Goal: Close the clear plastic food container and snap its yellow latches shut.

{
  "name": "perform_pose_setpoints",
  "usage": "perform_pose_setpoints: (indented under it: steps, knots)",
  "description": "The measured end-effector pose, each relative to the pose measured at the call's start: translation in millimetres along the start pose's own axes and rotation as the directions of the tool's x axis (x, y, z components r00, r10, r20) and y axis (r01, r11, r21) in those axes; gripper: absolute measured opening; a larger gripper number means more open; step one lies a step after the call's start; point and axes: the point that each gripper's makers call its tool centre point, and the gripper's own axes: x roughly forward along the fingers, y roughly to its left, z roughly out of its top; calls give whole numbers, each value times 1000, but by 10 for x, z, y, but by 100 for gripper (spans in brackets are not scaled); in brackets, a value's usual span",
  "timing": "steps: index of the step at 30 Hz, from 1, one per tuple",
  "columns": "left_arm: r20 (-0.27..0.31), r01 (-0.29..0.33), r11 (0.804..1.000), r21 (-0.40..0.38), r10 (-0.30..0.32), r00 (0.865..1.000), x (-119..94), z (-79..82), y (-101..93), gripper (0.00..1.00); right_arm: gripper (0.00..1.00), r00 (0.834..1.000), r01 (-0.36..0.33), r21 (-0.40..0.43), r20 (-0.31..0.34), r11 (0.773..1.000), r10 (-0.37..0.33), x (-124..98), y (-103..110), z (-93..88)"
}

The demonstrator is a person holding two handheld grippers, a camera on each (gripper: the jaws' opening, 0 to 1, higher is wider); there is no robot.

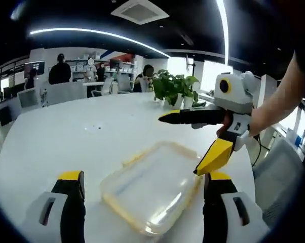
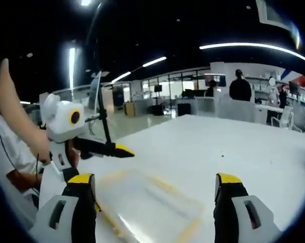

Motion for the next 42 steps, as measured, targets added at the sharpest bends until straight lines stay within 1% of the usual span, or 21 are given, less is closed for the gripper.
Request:
perform_pose_setpoints:
  steps: [3, 7, 10, 12, 14, 15, 17, 19, 23, 27, 31, 36, 42]
  knots:
    - [-11, 3, 1000, 0, -3, 1000, -1, -30, -17, 99, 99, 1000, 11, 6, 5, 1000, -11, -9, -2, -39]
    - [-3, 4, 1000, -2, -4, 1000, -24, -29, -20, 98, 98, 1000, 21, 17, 5, 1000, -21, -37, -16, -52]
    - [14, -7, 1000, -23, 7, 1000, -64, -21, 6, 98, 98, 999, 32, 30, 9, 999, -33, -86, -71, -54]
    - [13, -6, 999, -33, 6, 1000, -73, -32, 5, 97, 98, 999, 45, 35, 14, 998, -46, -123, -116, -43]
    - [9, -10, 999, -34, 10, 1000, -94, -65, -5, 97, 98, 996, 80, 110, 32, 991, -84, -169, -205, -17]
    - [8, -11, 999, -34, 11, 1000, -103, -74, -8, 97, 98, 995, 86, 97, 36, 991, -90, -196, -239, -6]
    - [20, -18, 998, -52, 19, 1000, -130, -73, -9, 97, 98, 995, 92, 87, 32, 992, -95, -228, -238, -14]
    - [28, -22, 997, -70, 24, 999, -156, -77, -15, 97, 98, 995, 98, 97, 24, 990, -100, -255, -249, -47]
    - [32, -29, 996, -80, 32, 999, -193, -103, -22, 97, 98, 995, 98, 80, 6, 992, -99, -293, -209, -106]
    - [40, -40, 995, -92, 44, 998, -256, -139, -25, 97, 98, 994, 107, 89, 15, 990, -109, -335, -186, -103]
    - [51, -58, 991, -121, 64, 997, -349, -176, -13, 97, 98, 993, 116, 96, 21, 989, -119, -391, -163, -96]
    - [53, -67, 989, -131, 75, 996, -462, -221, -52, 96, 97, 990, 134, 119, 25, 984, -138, -506, -132, -123]
    - [58, -85, 986, -145, 94, 994, -586, -243, -98, 96, 97, 989, 144, 111, 23, 983, -147, -632, -60, -163]
